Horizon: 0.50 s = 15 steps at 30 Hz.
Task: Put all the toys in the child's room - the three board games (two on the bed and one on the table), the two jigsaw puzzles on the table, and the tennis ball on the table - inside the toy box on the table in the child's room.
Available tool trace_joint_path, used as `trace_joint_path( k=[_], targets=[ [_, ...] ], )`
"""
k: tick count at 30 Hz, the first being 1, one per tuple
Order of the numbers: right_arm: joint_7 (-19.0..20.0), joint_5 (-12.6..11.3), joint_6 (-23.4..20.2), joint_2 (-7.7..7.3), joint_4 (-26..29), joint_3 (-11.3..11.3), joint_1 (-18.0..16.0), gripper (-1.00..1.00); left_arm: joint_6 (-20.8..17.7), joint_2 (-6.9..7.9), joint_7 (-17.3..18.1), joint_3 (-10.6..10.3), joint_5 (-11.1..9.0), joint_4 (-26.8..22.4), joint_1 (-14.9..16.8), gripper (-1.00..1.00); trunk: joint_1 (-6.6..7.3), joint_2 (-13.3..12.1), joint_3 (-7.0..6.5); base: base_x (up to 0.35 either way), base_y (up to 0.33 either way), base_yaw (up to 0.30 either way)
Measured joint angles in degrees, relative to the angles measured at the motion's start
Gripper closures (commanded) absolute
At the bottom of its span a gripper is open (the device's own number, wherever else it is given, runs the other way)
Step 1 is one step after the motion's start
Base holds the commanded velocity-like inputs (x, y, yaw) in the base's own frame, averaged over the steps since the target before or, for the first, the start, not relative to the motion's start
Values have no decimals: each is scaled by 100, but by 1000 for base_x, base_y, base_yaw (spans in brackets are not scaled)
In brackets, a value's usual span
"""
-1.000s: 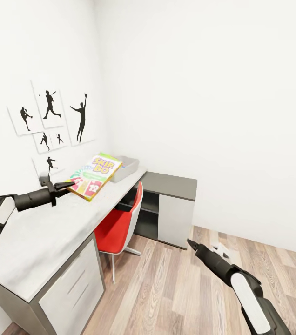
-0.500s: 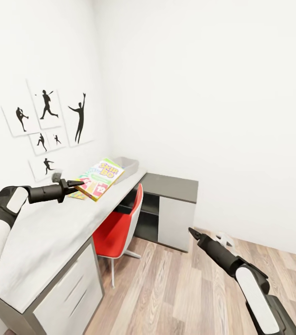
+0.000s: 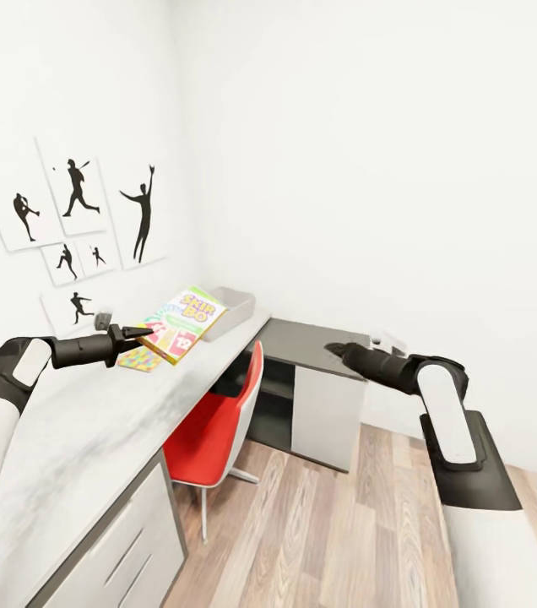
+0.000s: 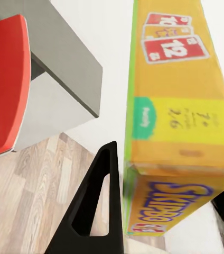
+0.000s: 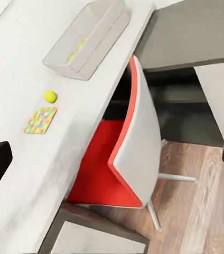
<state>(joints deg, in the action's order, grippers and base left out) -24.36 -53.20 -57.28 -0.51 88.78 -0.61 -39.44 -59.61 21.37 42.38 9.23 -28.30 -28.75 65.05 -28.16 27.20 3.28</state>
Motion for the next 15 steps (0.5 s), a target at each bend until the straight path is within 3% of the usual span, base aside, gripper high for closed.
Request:
trace_joint_path(
  k=[3, 9, 15],
  targets=[
    [-272, -59, -120, 153, -329, 18, -645, -100, -10, -32, 0, 2, -28, -1, 0, 100, -1, 0, 24, 27, 0, 86],
    [-458, -92, -210, 627, -1957, 302, -1732, -100, -14, -143, -6, -10, -23, -2, 1, 100, -1, -1, 75, 4, 0, 86],
    [-468, -91, -253, 709, -2436, 358, -2125, -100, -23, -282, -1, -21, -12, -35, 28, 100, -1, 0, 129, 0, 0, 80]
  ],
)
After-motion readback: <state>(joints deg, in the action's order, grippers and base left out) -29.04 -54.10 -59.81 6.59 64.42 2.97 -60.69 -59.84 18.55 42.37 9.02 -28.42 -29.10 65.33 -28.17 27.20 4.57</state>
